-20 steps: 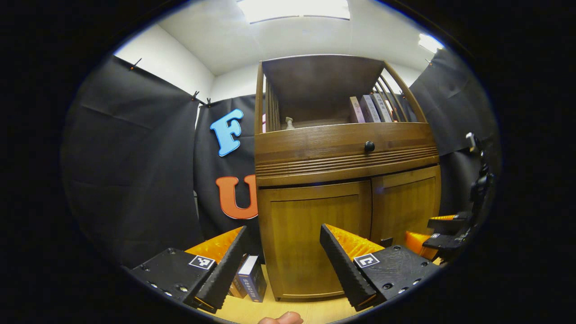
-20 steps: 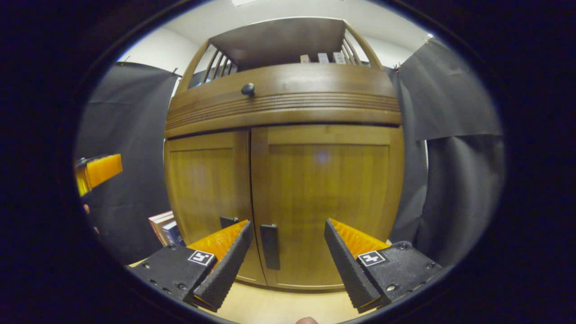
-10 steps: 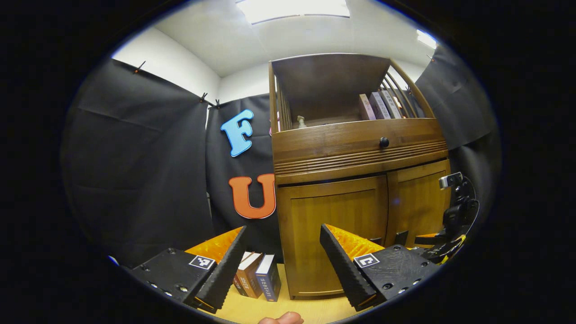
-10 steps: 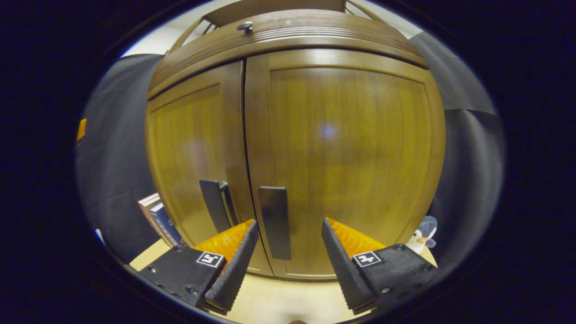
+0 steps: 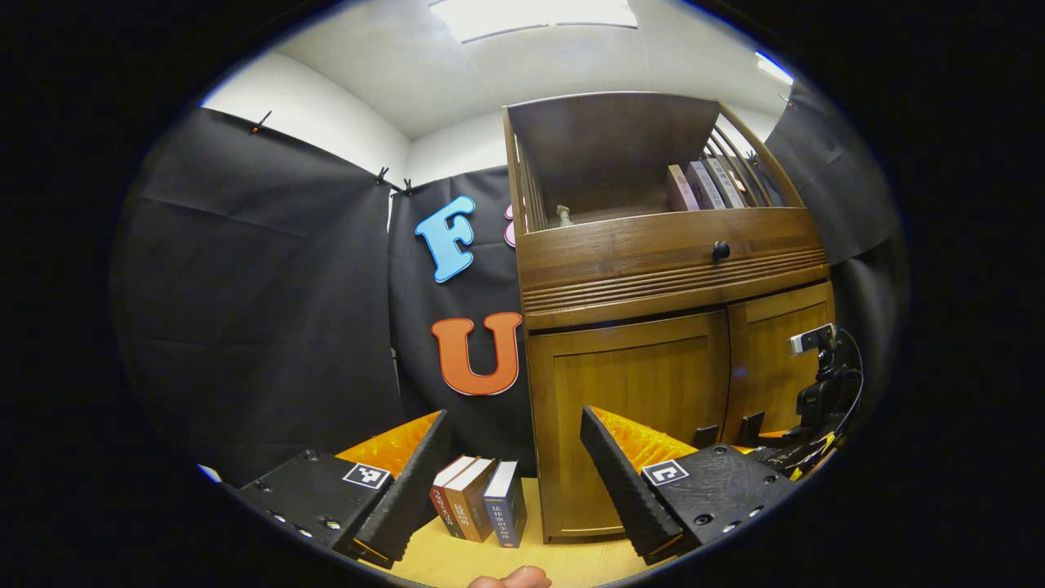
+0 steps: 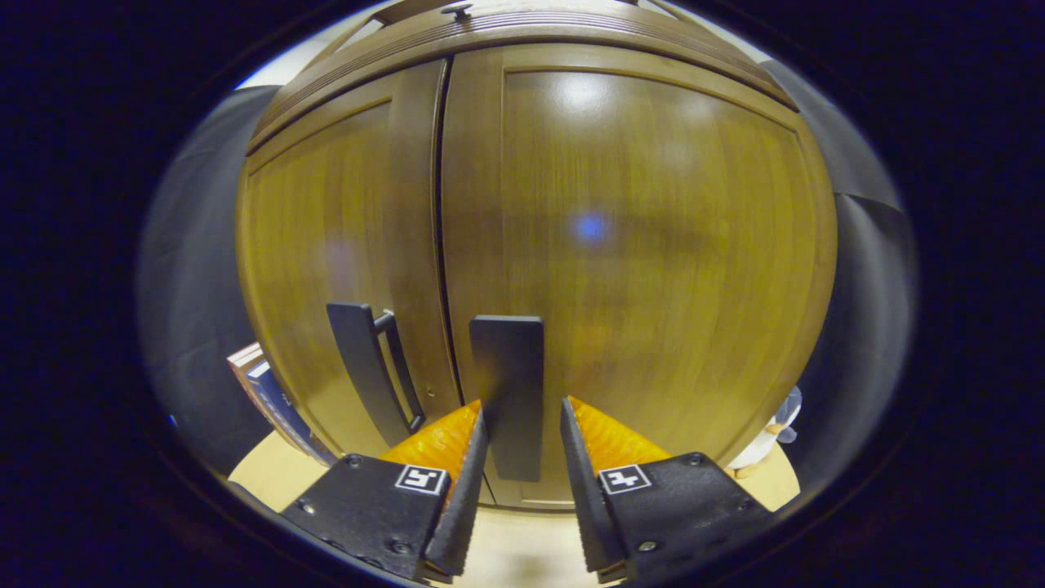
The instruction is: Open the right door of the double-door shoe cabinet with the right hand, and open the left door with the left hand.
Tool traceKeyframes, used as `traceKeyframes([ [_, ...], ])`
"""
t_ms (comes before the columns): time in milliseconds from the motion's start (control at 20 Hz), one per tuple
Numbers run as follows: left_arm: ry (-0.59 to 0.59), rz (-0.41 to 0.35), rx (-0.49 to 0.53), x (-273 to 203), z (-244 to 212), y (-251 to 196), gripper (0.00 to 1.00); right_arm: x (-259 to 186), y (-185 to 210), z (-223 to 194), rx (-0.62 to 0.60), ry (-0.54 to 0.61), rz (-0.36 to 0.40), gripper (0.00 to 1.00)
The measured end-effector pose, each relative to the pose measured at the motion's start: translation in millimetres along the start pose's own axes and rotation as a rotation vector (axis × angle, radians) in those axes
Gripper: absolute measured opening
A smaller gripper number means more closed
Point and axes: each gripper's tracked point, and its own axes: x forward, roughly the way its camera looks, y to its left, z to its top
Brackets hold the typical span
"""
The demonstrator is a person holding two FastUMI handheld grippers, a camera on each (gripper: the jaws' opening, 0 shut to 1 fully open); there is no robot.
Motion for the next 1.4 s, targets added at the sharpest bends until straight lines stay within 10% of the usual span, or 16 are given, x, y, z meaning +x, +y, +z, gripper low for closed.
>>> traceKeyframes([
  [150,-0.001,-0.019,0.000,2,1,-7,1.00,5,1,-1,-0.022,-0.004,-0.025,0.38],
  [1400,0.009,-0.184,-0.045,-10,0,-41,0.96,-7,2,-10,0.032,0.031,0.034,0.30],
])
